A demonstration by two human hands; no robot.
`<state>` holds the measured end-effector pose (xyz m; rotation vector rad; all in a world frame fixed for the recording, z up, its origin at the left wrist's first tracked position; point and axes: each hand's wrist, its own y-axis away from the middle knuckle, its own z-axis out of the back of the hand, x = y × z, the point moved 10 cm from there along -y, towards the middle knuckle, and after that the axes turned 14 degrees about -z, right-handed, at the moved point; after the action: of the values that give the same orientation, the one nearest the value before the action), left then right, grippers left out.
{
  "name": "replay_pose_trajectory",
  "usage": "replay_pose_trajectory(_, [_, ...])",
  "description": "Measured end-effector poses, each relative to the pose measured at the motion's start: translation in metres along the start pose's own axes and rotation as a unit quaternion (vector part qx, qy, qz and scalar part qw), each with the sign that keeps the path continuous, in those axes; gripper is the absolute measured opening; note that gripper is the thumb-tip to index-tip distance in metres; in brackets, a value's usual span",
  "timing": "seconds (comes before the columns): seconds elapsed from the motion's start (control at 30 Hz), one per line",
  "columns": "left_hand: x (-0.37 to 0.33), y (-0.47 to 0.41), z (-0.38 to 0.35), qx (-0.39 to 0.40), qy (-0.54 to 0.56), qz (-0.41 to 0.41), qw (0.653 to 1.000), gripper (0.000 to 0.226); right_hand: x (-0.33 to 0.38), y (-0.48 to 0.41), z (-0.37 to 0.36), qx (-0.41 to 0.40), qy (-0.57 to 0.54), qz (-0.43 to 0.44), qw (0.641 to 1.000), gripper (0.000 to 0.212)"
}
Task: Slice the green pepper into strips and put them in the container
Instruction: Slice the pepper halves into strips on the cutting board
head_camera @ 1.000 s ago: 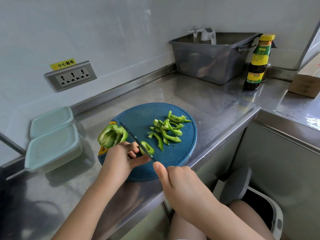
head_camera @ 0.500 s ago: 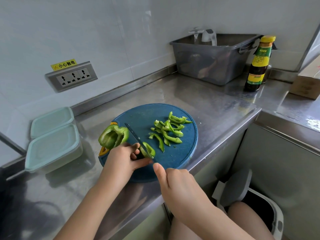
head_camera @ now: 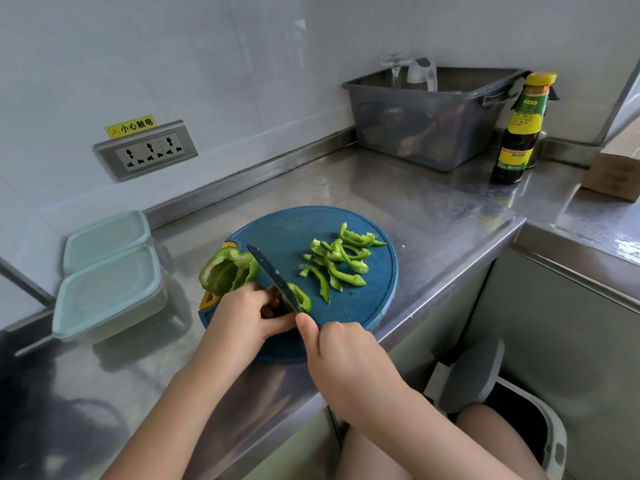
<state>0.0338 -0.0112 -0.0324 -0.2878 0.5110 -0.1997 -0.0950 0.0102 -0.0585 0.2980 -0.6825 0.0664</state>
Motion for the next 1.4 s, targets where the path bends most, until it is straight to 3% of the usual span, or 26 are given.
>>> replay_pose_trajectory(0.13, [0.001, 0.0, 0.0, 0.003, 0.009, 0.011, 1.0, 0.039, 0.003, -0.007, 0.001, 0.022, -0.004, -0.02, 1.0, 0.058])
replay_pose_trajectory(0.27, [0.0, 0.0, -0.001, -0.004, 0.025, 0.019, 1.0, 0.074, -0.004, -0.024, 0.002, 0.097, -0.042, -0.087, 0.991, 0.052])
replay_pose_trajectory(0.4, [0.0, -0.003, -0.003, -0.006, 0.019, 0.012, 1.0, 0.076, -0.009, -0.032, -0.001, 0.224, -0.055, -0.186, 0.955, 0.05])
replay_pose_trajectory(0.57, [0.0, -0.002, -0.008, 0.003, 0.036, 0.013, 0.999, 0.078, -0.008, -0.026, -0.006, 0.27, -0.072, -0.259, 0.925, 0.062])
replay_pose_trajectory(0.67, [-0.005, 0.0, -0.013, 0.023, 0.055, 0.013, 0.998, 0.075, 0.007, -0.039, -0.008, 0.224, -0.008, -0.215, 0.95, 0.072])
replay_pose_trajectory(0.8, [0.002, 0.003, -0.006, -0.002, 0.099, 0.03, 0.995, 0.043, 0.015, -0.056, 0.001, 0.193, -0.009, -0.176, 0.965, 0.067])
replay_pose_trajectory(0.93, [0.015, 0.006, -0.001, -0.027, 0.098, 0.029, 0.994, 0.054, 0.002, -0.063, 0.022, 0.189, -0.111, -0.162, 0.962, 0.054])
replay_pose_trajectory(1.13, [0.012, 0.005, -0.004, -0.01, 0.109, 0.014, 0.994, 0.064, -0.014, -0.049, 0.043, 0.23, -0.247, -0.131, 0.932, 0.061])
replay_pose_trajectory(1.4, [0.029, 0.007, -0.006, -0.018, 0.15, 0.079, 0.985, 0.064, -0.026, -0.019, 0.033, 0.165, -0.237, -0.055, 0.956, 0.057])
